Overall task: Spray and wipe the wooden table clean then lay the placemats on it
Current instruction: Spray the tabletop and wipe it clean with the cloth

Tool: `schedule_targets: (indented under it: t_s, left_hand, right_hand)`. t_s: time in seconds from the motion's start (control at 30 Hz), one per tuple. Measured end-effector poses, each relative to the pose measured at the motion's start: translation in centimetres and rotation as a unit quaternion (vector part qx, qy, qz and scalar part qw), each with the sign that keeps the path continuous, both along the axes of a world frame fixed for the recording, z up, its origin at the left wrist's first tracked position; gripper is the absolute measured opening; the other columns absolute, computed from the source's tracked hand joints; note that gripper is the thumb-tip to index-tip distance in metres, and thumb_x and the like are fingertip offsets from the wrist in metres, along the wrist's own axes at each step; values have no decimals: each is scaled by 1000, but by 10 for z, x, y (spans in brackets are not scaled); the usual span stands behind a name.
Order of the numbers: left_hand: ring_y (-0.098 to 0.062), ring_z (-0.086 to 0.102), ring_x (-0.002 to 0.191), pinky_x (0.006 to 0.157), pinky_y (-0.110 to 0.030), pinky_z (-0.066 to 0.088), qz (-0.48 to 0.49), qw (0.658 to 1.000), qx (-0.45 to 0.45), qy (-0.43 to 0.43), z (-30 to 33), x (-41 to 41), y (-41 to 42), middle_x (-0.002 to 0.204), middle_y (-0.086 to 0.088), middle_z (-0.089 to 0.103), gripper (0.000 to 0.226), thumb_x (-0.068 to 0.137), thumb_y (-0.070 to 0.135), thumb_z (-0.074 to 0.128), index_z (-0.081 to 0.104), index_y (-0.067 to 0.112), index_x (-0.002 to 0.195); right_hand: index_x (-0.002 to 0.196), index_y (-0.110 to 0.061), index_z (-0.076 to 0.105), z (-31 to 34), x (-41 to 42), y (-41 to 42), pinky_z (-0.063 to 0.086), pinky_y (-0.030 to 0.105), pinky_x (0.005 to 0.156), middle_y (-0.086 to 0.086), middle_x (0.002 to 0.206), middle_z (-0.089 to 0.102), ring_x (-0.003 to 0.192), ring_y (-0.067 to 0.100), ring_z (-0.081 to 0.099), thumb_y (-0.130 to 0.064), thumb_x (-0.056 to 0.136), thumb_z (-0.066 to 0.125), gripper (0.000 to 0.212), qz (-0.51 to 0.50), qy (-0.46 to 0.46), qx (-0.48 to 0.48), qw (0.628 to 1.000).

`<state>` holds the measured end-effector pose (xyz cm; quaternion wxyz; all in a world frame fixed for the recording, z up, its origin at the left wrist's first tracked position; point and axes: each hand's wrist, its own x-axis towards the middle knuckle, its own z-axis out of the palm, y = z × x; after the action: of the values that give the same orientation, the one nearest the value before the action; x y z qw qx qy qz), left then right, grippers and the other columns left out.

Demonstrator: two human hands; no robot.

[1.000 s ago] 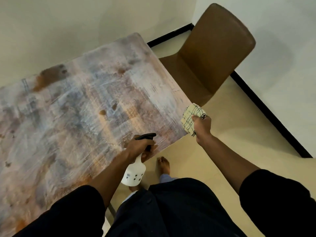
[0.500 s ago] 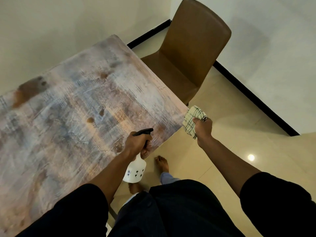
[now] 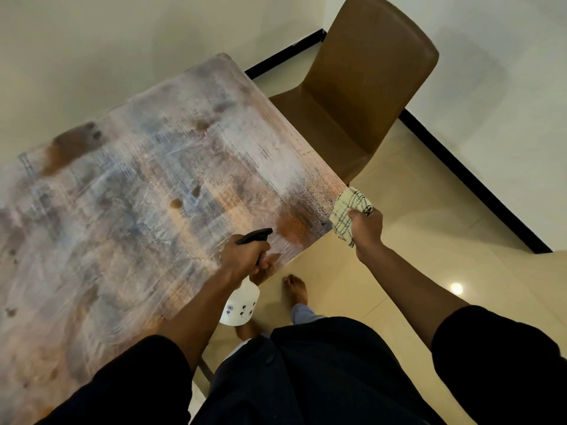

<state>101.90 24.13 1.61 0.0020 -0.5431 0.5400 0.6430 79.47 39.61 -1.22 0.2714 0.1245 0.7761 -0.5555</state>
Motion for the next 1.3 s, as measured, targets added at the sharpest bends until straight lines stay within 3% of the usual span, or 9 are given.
schedule_targets:
  t_s: [0.2, 0.33, 0.47, 0.57, 0.83, 0.93, 1.1, 1.23, 1.3]
  left_hand:
    - [-35, 70, 69, 78, -67, 55, -6, 999, 35, 38, 6, 39, -4, 73, -25, 63, 35, 85, 8, 72, 85, 40, 94]
    - [-38, 67, 71, 55, -34, 57, 27, 999, 8, 20, 7, 67, -1, 64, -16, 62, 38, 90, 0, 68, 81, 34, 102]
    - [-23, 64, 57, 72, -44, 65, 40, 998, -28, -46, -4, 97, 1, 60, -13, 65, 31, 84, 9, 71, 86, 34, 95]
    - [-19, 58, 49, 63, -36, 58, 23, 999, -12, -32, 0, 111, 2, 55, -9, 62, 30, 88, 2, 69, 83, 28, 93]
    - [-39, 68, 64, 62, -42, 56, 24, 997, 7, -69, -15, 146, 0, 64, -25, 67, 38, 71, 21, 70, 81, -2, 100]
    - [-44, 68, 70, 64, -45, 53, 2, 998, 30, -60, -18, 154, -3, 72, -29, 70, 45, 70, 24, 71, 79, -4, 105]
    - [-46, 71, 77, 58, -40, 48, -16, 998, 51, -39, -8, 151, -2, 84, -36, 70, 28, 84, 11, 71, 80, 13, 110]
    - [-50, 74, 82, 60, -40, 49, 0, 998, 37, -54, -9, 144, 1, 80, -27, 74, 21, 78, 15, 74, 82, 4, 94]
    - [-49, 74, 83, 60, -39, 50, 20, 998, 31, -59, -9, 141, 3, 79, -25, 75, 21, 78, 16, 74, 82, 3, 91]
  right_hand:
    - [128, -7, 69, 0, 14, -18, 60, 38, 84, 11, 114, 75, 100, 30, 73, -7, 99, 62, 30, 32, 1, 9, 999]
    - [133, -8, 65, 1, 26, -35, 62, 46, 90, 13, 123, 73, 106, 33, 72, -9, 99, 63, 34, 56, -14, 10, 998]
    - [134, -9, 61, 2, 39, -49, 61, 49, 92, 12, 125, 72, 108, 33, 71, -12, 98, 64, 36, 85, -15, 11, 996]
    - [126, -14, 62, 1, 47, -59, 61, 52, 93, 10, 123, 71, 107, 32, 71, -13, 96, 64, 30, 114, -5, 19, 993]
    - [128, -14, 71, 6, 57, -81, 59, 52, 94, 12, 120, 75, 107, 37, 72, -25, 92, 63, 38, 208, 104, 103, 967]
    - [135, -11, 67, 13, 55, -83, 53, 38, 84, 15, 123, 73, 111, 39, 68, -11, 98, 61, 38, 264, 228, 170, 922]
    - [157, -19, 44, -8, 34, -76, 51, 53, 103, 12, 149, 58, 130, 39, 58, -1, 89, 66, 74, 399, 383, 248, 795]
    - [164, -24, 28, -36, 26, -71, 18, 56, 126, 10, 171, 28, 158, 36, 19, -15, 97, 61, 75, 567, 317, 330, 685]
    - [168, -27, 13, -52, 36, -66, 7, 58, 128, 8, 175, 7, 161, 36, 0, -38, 107, 49, 72, 598, 285, 340, 668]
